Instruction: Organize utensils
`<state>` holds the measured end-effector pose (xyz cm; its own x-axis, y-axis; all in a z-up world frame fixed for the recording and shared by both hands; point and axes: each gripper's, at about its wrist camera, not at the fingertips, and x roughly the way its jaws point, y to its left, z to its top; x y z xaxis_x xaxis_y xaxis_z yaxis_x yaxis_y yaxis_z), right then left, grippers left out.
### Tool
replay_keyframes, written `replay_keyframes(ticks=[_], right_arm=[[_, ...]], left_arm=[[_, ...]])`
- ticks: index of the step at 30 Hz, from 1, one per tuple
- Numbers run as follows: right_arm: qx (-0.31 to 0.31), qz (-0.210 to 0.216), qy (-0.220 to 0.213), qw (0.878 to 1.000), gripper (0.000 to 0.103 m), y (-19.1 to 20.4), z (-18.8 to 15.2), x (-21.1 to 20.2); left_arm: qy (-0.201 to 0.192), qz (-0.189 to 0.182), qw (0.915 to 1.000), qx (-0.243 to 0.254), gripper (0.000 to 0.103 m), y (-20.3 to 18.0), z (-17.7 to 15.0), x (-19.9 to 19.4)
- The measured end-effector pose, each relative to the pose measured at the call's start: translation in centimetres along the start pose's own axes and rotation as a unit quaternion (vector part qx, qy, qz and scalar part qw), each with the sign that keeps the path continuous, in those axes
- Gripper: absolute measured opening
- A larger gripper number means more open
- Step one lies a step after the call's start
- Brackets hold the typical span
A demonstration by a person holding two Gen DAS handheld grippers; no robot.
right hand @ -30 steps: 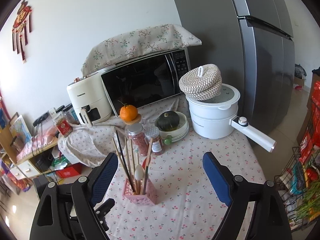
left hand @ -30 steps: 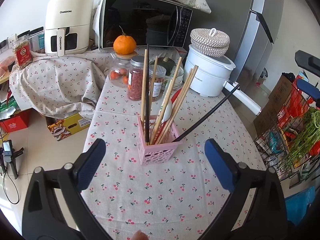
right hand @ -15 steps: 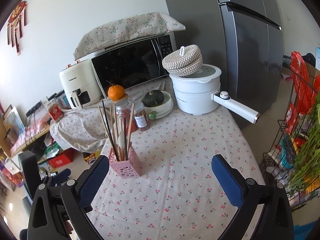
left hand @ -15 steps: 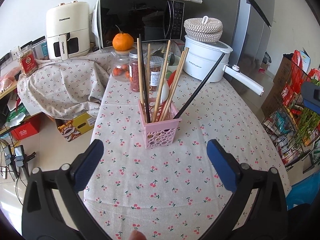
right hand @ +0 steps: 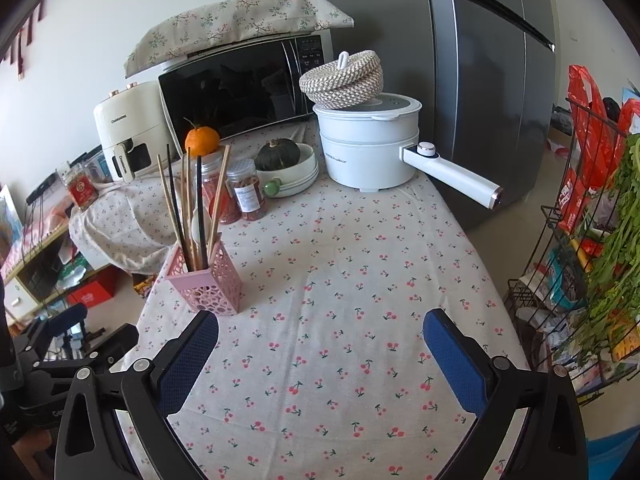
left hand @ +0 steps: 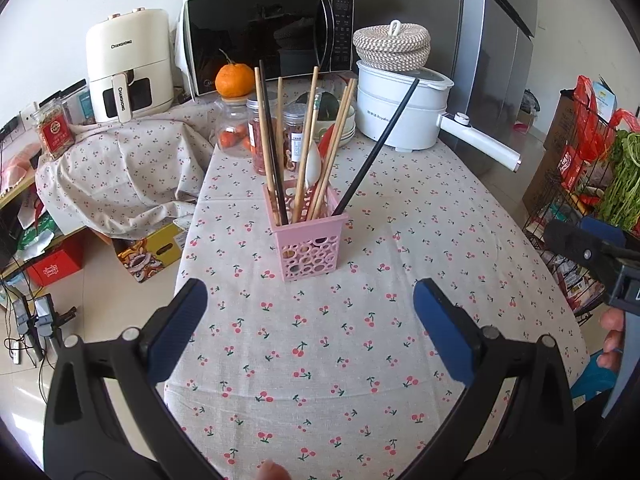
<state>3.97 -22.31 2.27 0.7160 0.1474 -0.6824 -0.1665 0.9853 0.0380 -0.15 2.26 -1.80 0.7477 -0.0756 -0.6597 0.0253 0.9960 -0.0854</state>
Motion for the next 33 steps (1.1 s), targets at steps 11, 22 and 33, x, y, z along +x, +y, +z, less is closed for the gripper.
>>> replay_keyframes(ticks=[11,22,33], right_arm=[[-0.044,-0.049,-0.049,0.997,0.103,0.0,-0.5,-2.0],[-0.048,-0.075,-0.088,0.992,0.103,-0.1,-0.5,-4.2],[-0.041,-0.081,-0.092,0.992,0.103,-0.1,-0.5,-4.2]], left_arm=[[-0.045,-0.001,0.9990,0.007,0.102,-1.6,0.8,-2.6],[-0.057,-0.005,0.9983,0.015,0.102,-2.5,1.0,-3.5],[-0.074,0.000,0.9972,-0.010,0.102,-2.4,0.8,-4.5]])
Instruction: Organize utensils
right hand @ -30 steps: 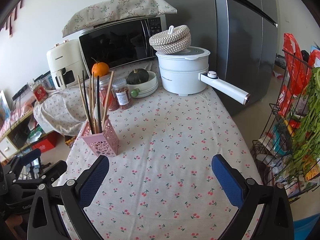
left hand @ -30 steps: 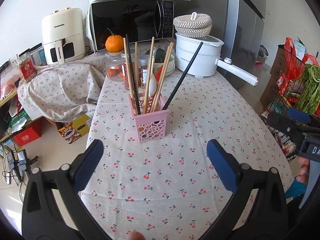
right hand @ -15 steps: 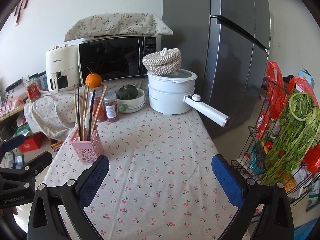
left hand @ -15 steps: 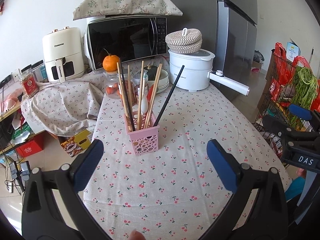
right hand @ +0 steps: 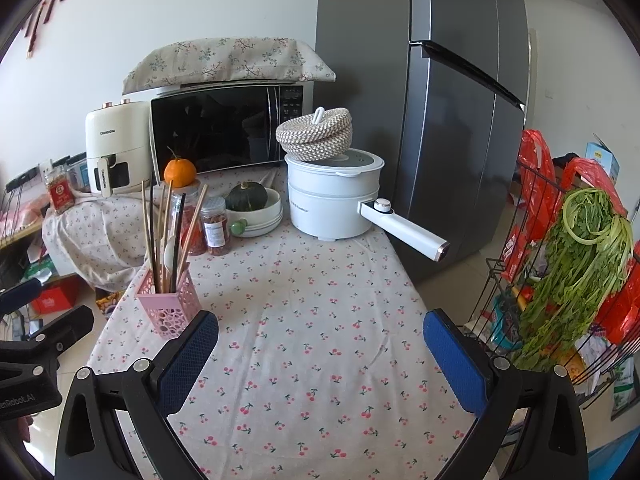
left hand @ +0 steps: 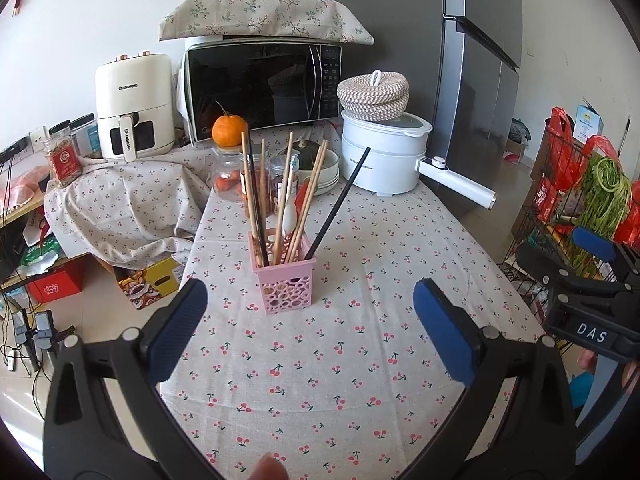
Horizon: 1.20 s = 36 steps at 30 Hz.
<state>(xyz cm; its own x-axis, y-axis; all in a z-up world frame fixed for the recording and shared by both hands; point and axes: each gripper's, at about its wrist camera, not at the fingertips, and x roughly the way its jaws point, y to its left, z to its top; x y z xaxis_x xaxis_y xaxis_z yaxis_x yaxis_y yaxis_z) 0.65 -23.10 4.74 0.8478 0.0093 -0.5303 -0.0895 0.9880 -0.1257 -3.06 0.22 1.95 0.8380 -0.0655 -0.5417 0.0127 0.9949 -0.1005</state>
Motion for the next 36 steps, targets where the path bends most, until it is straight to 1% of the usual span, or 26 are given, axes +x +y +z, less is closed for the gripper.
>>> replay_keyframes(ticks=[6,20,36], right_arm=[[0.001,-0.001,0.001,1.000,0.103,0.01,-0.11,0.12],[0.007,-0.006,-0.002,1.000,0.103,-0.11,-0.07,0.04],[0.010,-0.006,0.005,1.000,0.103,-0.17,-0.18,0.26]], left_arm=[[-0.006,0.010,0.9999,-0.001,0.102,-0.13,0.00,-0.23],[-0.005,0.011,0.9999,-0.004,0.102,-0.30,-0.15,-0.17],[-0.001,0.020,0.9998,-0.004,0.102,-0.48,-0.28,-0.13]])
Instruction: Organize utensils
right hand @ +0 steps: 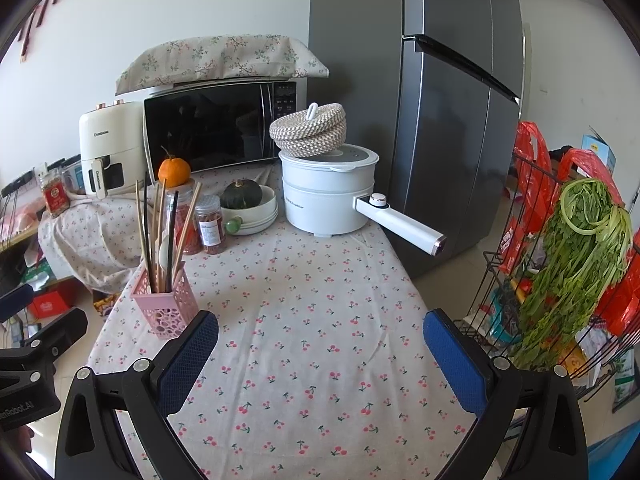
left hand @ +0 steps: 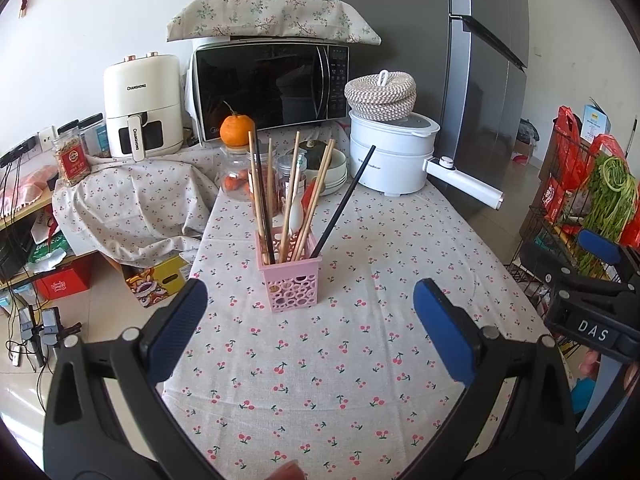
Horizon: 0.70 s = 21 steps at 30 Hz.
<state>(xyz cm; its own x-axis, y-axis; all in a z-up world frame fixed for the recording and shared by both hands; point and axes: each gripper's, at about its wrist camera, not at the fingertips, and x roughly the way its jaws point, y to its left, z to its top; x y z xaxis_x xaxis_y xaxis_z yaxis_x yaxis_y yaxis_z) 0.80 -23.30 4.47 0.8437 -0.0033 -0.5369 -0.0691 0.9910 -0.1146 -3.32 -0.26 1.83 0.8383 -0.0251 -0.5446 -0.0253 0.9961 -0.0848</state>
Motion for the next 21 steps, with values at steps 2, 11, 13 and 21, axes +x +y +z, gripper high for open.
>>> replay_keyframes(ticks=[2,11,13,21], right_arm=[[0.001,0.000,0.001,1.000,0.103,-0.04,-0.05,0.06],[0.004,0.001,0.004,1.000,0.103,-0.08,-0.07,0.22],[0.004,0.000,0.005,1.000,0.103,-0.10,-0.10,0.22],[0.004,0.001,0.006,1.000,0.103,-0.15,-0.20,0.32]], left_arm=[[0.001,0.001,1.0000,0.000,0.102,-0.03,0.03,0.06],[0.001,0.003,1.0000,-0.001,0.102,-0.10,-0.03,0.15],[0.002,0.003,1.0000,-0.001,0.102,-0.09,-0.05,0.14],[0.007,0.002,1.0000,-0.002,0.102,-0.12,-0.11,0.30]])
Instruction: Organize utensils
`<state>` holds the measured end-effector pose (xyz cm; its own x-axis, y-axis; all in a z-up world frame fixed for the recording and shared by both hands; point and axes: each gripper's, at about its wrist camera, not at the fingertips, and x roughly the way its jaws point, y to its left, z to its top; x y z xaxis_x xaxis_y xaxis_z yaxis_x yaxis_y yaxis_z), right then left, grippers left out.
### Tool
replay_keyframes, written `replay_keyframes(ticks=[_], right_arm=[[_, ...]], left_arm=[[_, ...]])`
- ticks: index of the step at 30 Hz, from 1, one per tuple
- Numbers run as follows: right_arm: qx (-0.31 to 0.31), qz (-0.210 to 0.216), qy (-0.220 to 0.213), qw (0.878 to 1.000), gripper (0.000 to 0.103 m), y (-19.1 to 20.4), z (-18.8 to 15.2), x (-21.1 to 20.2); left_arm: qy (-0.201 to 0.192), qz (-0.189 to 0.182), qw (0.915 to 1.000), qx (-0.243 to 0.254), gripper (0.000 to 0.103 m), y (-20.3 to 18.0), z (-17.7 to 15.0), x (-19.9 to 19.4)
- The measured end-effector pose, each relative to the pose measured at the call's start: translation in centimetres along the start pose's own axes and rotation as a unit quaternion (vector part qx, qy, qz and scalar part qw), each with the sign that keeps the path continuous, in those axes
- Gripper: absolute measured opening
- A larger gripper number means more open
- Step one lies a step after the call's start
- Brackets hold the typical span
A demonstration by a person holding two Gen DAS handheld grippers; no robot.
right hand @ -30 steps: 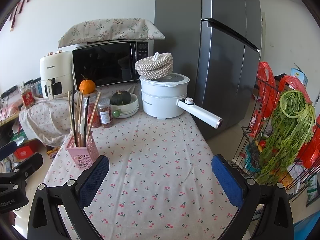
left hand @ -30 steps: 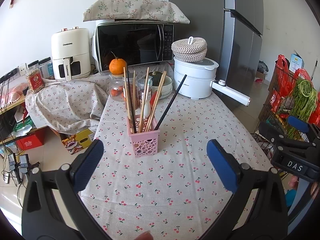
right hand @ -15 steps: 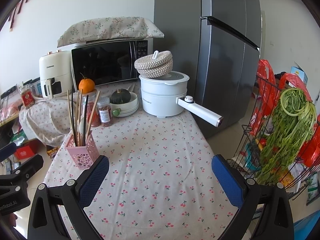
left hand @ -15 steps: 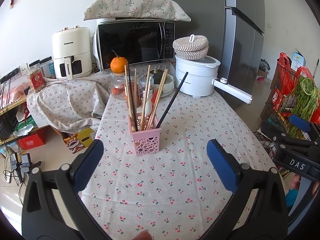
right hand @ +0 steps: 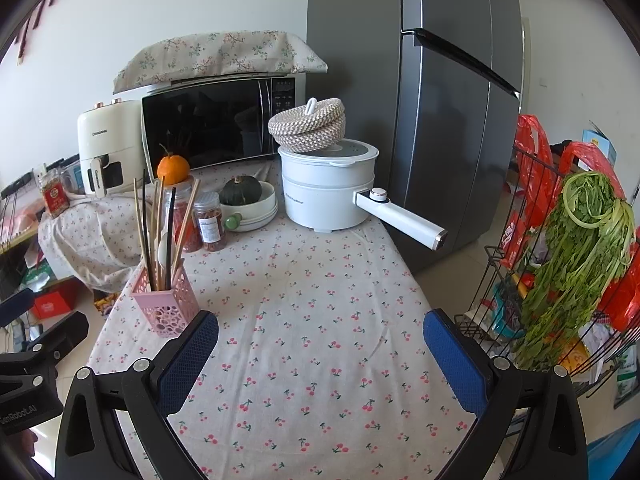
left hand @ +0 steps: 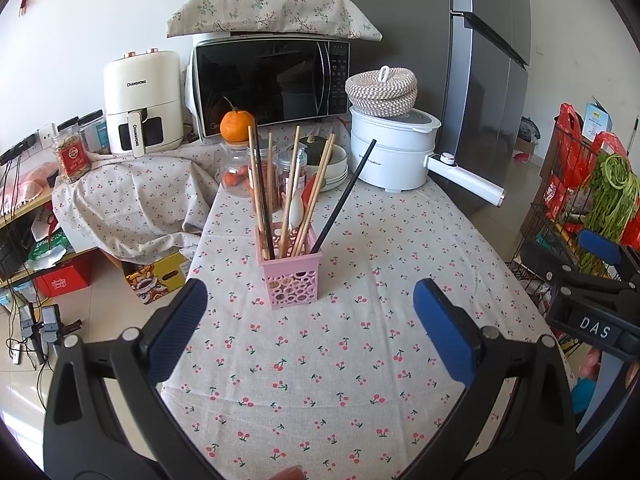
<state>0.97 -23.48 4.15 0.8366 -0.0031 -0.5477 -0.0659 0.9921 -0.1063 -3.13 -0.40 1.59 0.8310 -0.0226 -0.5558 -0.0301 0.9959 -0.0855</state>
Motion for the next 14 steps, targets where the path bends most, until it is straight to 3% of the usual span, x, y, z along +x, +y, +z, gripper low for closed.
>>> replay_keyframes(ticks=[14], right_arm=[[0.004,0.001,0.003,1.000,0.103,0.02,-0.24,0.05]], left_arm=[[0.014,-0.015,0.9996,-0.021,0.102,0.05,-0.08,0.40]])
